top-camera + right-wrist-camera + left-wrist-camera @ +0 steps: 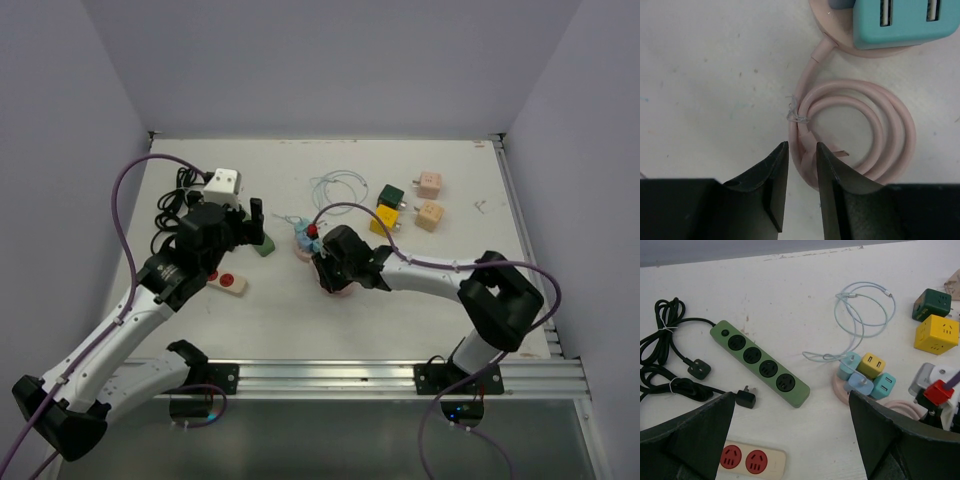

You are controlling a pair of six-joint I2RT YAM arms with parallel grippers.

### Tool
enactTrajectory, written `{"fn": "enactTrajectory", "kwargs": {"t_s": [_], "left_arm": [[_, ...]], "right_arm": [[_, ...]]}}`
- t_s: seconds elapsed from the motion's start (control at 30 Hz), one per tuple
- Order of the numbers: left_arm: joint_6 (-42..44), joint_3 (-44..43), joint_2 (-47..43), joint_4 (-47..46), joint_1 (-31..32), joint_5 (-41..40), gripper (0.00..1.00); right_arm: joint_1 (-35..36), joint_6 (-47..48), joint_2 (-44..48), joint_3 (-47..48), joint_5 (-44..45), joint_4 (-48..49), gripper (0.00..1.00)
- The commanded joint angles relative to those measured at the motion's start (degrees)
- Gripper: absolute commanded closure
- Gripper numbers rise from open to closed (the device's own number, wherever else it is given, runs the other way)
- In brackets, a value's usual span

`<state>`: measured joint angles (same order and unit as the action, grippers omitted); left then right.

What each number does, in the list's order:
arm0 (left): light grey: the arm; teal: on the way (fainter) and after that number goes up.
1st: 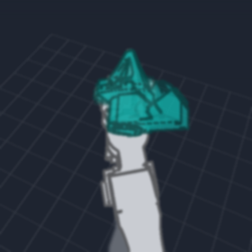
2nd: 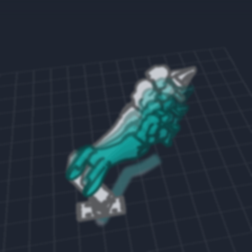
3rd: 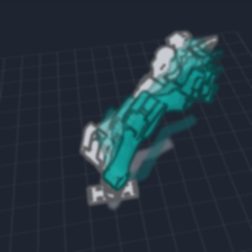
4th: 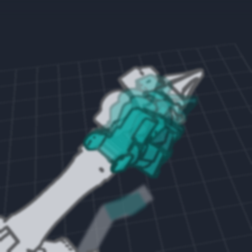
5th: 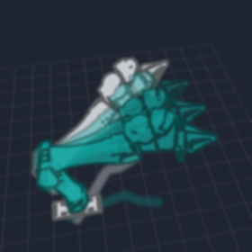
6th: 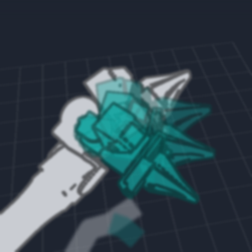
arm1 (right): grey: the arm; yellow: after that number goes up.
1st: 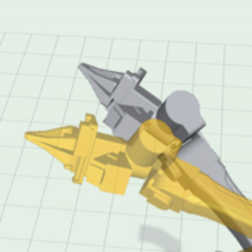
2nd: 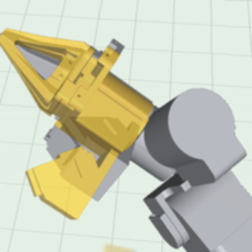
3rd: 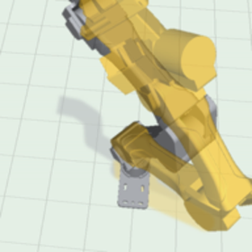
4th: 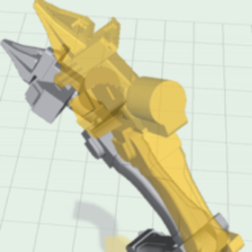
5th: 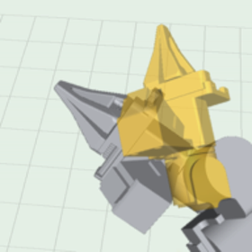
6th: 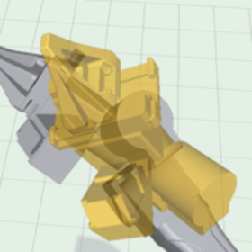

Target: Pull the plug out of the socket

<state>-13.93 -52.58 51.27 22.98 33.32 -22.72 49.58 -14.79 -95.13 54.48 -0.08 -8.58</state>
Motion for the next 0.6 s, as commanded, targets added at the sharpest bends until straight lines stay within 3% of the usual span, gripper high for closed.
{"fn": "enactTrajectory", "kwargs": {"t_s": [0.0, 0.07, 0.2, 0.4, 0.57], "left_arm": [[-0.74, 0.19, 0.68, 0.13, -0.36, 1.79, 0.00], [-1.09, -0.07, 1.12, 0.13, -0.36, 3.03, 0.00], [-4.24, 0.11, 1.64, -0.04, -0.36, 6.19, 0.00], [-7.86, 5.37, 1.29, -5.82, -0.19, 13.48, 0.00], [-8.65, 7.40, 4.27, -10.50, -0.19, 15.42, 0.00]], "right_arm": [[1.04, -3.84, 7.75, -4.89, -3.43, -0.47, 0.67], [1.04, -4.11, 10.22, -5.96, -2.74, -0.30, 0.50], [1.04, -3.76, 14.53, -5.88, -0.98, -0.38, 0.36], [0.87, 0.45, 14.62, -0.17, -0.10, -3.99, 0.28], [-0.89, 4.67, 16.12, -2.18, 1.65, -0.22, 0.25]]}}
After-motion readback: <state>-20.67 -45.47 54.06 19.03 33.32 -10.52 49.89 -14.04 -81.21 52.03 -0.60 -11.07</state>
